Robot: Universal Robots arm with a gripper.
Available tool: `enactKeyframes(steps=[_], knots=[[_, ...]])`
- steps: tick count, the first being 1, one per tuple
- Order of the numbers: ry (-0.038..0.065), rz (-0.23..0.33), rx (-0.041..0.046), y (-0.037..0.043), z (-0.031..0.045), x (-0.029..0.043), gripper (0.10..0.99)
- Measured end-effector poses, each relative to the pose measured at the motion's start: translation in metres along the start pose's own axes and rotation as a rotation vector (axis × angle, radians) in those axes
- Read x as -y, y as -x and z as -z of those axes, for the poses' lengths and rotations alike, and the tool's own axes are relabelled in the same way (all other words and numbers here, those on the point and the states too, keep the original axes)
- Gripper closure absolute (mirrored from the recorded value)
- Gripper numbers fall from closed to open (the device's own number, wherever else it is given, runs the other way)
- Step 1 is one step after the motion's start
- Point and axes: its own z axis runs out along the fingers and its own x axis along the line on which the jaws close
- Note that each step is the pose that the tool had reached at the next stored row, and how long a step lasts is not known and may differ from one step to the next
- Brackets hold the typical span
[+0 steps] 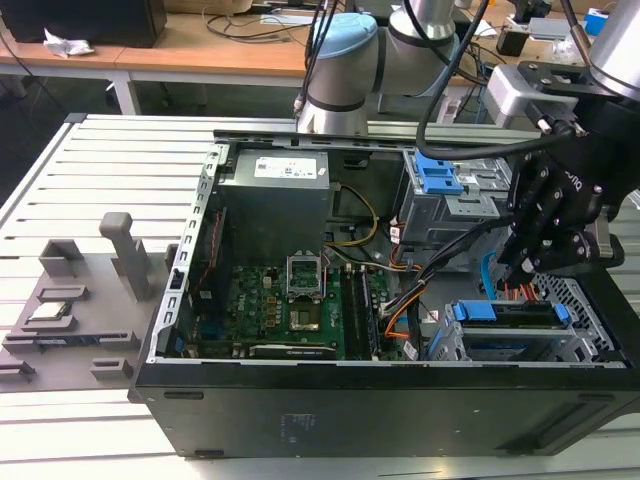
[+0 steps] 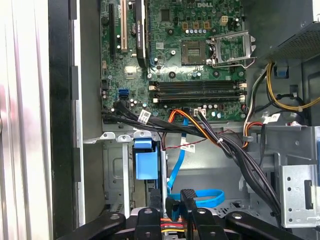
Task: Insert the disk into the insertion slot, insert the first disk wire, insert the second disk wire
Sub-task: 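Insert the second disk wire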
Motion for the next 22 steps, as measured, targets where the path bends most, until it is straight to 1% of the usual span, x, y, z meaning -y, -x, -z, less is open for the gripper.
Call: enactKeyframes(steps=[3,4,5,6,13,16,17,18,20,22], knots=[[0.0,-0.001,0.0,0.0,0.0,0.0,0.796],[0.0,-0.001,0.0,0.0,0.0,0.0,0.867],[0.0,-0.001,0.0,0.0,0.0,0.0,0.867],[0.0,-0.001,0.0001,0.0,0.0,0.0,0.925],[0.0,-0.003,0.0001,0.0,0.0,0.0,0.925],[0.0,-0.003,0.0012,-0.003,-0.0008,0.0002,0.925],[0.0,-0.003,0.003,-0.0048,-0.0015,0.0003,0.925],[0.001,-0.002,0.0068,-0.0089,-0.0039,0.0008,0.925],[0.001,-0.002,0.0074,-0.0118,-0.0067,0.0016,0.925],[0.001,0.0,0.007,-0.0121,-0.0107,0.003,0.925]])
